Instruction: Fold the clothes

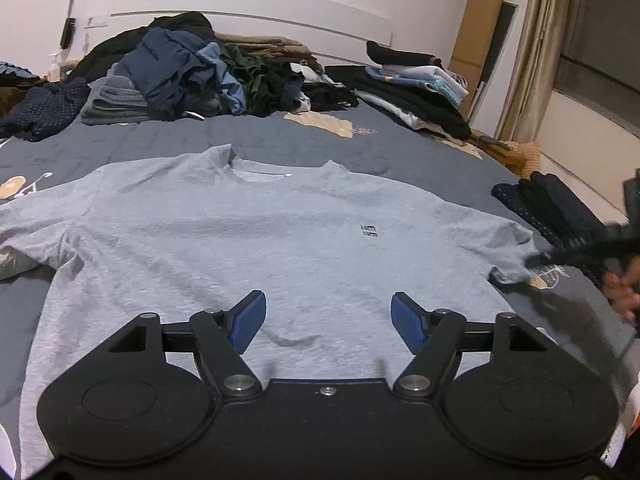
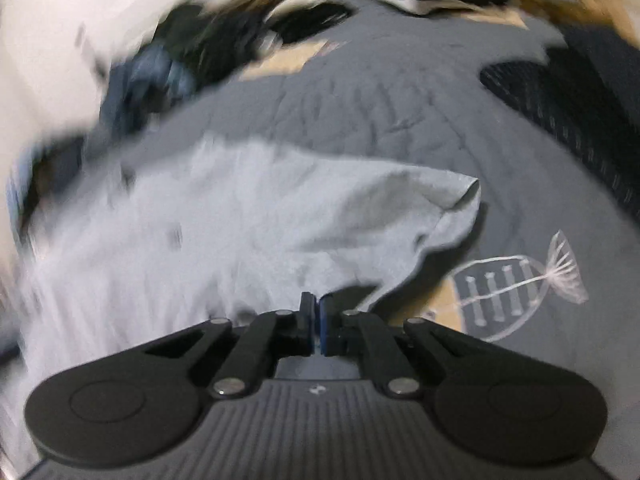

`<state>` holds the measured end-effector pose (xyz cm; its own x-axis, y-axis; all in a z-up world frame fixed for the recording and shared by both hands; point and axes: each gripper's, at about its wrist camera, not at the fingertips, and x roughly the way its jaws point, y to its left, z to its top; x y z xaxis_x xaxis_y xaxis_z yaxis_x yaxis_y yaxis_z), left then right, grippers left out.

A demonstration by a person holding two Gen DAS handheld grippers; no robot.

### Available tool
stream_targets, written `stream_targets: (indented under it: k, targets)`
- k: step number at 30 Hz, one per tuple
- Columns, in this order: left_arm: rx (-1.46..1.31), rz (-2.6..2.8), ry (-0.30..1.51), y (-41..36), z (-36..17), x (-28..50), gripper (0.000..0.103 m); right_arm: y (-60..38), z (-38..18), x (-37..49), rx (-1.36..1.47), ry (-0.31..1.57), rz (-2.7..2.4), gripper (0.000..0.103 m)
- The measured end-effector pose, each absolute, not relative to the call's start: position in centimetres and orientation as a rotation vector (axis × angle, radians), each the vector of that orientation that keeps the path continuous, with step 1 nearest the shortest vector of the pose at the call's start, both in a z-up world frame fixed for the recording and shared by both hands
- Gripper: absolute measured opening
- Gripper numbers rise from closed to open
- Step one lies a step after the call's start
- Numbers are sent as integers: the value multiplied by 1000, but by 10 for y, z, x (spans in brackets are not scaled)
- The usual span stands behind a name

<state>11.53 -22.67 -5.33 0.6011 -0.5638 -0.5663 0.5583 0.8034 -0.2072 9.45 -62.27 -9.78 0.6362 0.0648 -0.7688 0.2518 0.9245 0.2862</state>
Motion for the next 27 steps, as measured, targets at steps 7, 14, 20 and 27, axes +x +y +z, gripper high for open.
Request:
stream_targets:
  k: [7, 14, 20, 27]
  targets:
    - [-6, -648, 667, -225, -54, 118, 69, -635, -115, 88, 333, 1013, -162, 9]
    - [0, -661, 669, -230, -55, 118, 69, -673, -104, 90, 610, 748, -224, 48]
    - [6, -671, 657, -231, -54, 117, 69, -688, -131, 100, 689, 782, -278, 48]
    - [3, -674, 661, -231, -55, 118, 69, -689, -137, 104, 720, 735, -268, 47]
